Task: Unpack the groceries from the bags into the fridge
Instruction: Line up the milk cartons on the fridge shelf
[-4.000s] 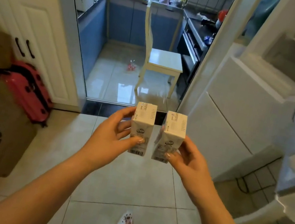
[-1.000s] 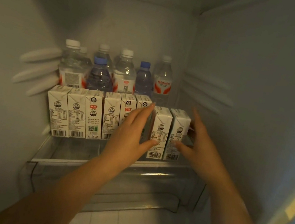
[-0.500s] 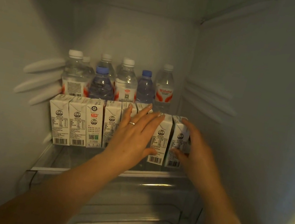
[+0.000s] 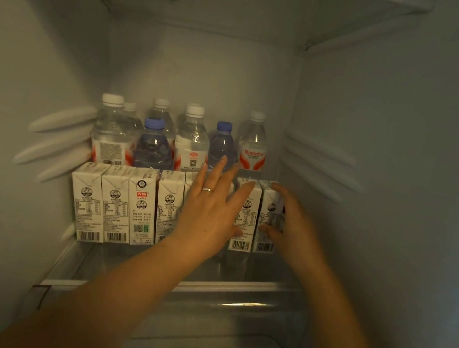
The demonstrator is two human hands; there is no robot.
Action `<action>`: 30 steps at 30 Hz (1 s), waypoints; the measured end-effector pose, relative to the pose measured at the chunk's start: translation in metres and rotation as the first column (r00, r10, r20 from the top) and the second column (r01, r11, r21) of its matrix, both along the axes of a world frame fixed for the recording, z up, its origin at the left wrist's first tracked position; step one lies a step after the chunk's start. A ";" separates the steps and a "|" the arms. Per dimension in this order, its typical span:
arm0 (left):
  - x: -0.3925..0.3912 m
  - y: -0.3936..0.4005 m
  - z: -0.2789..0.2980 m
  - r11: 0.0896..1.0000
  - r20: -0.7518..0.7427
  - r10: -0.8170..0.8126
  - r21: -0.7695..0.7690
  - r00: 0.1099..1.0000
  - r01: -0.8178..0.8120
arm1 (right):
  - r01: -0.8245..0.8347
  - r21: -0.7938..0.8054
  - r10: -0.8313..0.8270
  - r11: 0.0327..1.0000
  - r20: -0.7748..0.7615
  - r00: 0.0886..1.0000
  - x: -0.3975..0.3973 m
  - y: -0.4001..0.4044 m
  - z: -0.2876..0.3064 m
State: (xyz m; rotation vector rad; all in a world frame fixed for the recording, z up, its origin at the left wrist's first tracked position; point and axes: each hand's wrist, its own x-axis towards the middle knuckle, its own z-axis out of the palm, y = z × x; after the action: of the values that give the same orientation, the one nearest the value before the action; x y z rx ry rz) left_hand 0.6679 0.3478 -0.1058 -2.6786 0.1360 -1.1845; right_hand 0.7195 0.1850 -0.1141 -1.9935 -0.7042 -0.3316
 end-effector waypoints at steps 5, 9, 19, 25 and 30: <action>0.002 0.003 -0.004 1.000 0.016 -0.005 -0.027 1.000 0.005 | -0.015 -0.013 0.015 1.000 0.021 1.000 0.008 0.006 -0.005; 0.002 0.004 -0.005 0.999 0.028 -0.012 -0.041 1.000 0.013 | -0.023 -0.010 0.023 1.000 0.021 1.000 0.010 0.007 -0.006; -0.014 -0.003 -0.003 0.998 0.014 -0.026 -0.055 1.000 0.026 | -0.050 0.003 0.050 0.999 0.066 0.997 -0.005 0.009 0.001; -0.061 -0.001 -0.016 0.995 0.003 -0.046 -0.090 0.999 0.046 | 0.127 -0.091 -0.099 0.988 0.259 0.961 -0.046 0.001 -0.009; -0.106 0.000 -0.040 0.987 -0.022 -0.122 -0.109 0.992 0.119 | 0.246 -0.242 -0.151 0.939 0.354 0.923 -0.106 -0.013 -0.020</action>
State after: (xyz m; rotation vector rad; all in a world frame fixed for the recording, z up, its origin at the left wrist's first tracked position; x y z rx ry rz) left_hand 0.5621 0.3479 -0.1457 -2.8170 0.2495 -1.2215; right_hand 0.6138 0.1716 -0.1339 -2.3185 -0.7907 -0.7391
